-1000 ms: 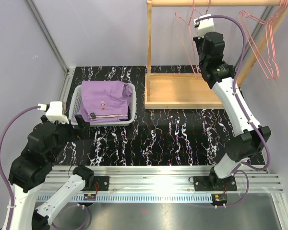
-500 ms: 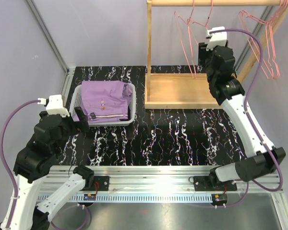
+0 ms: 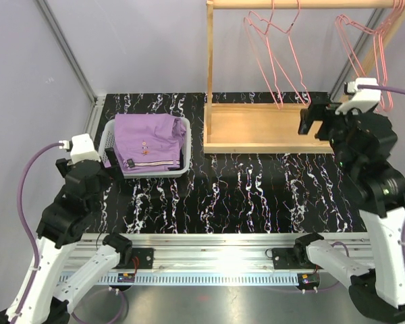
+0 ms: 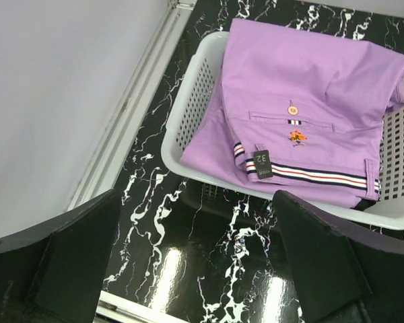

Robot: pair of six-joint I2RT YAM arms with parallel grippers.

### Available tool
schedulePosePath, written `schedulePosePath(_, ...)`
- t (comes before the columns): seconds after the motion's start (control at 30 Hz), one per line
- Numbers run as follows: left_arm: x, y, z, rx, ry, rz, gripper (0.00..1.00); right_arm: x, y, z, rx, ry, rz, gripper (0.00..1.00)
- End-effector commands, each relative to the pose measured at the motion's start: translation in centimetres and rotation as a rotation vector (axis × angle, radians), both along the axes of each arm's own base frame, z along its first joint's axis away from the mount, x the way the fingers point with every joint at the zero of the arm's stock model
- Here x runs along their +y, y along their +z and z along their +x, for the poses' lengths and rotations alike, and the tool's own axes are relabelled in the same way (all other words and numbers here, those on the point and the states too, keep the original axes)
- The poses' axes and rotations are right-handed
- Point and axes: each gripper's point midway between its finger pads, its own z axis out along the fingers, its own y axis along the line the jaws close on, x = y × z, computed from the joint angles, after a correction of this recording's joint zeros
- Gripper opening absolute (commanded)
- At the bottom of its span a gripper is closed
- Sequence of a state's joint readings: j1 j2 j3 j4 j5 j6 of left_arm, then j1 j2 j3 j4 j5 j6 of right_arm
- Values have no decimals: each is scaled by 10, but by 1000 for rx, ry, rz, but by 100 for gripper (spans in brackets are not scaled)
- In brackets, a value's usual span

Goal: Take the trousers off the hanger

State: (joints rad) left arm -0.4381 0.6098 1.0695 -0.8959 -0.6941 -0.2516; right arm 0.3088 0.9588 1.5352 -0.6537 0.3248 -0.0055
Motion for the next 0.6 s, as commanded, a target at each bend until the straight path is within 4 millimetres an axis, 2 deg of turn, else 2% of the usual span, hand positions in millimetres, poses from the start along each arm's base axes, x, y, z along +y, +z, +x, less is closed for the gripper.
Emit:
schedulePosePath(0.0, 11, 25, -4, -107, 56, -20, 99, 22, -27, -44, 165, 145, 100, 99)
schedulePosePath(0.03, 12, 25, -7, -105, 55, -28, 99, 19, -32, -56, 202, 143, 109, 99)
schedulePosePath(0.17, 6, 28, -24, -97, -19, -70, 99, 4, -33, -97, 206, 115, 145, 99)
schedulePosePath(0.27, 7, 31, -38, -89, -42, -98, 99, -8, -36, -121, 210, 97, 132, 99)
schedulePosePath(0.47, 9, 38, -66, -71, -93, -130, 99, -35, -51, -158, 204, 5, 147, 99)
schedulePosePath(0.57, 19, 36, -77, -76, -71, -111, 99, -38, -60, -169, 182, 10, 146, 99)
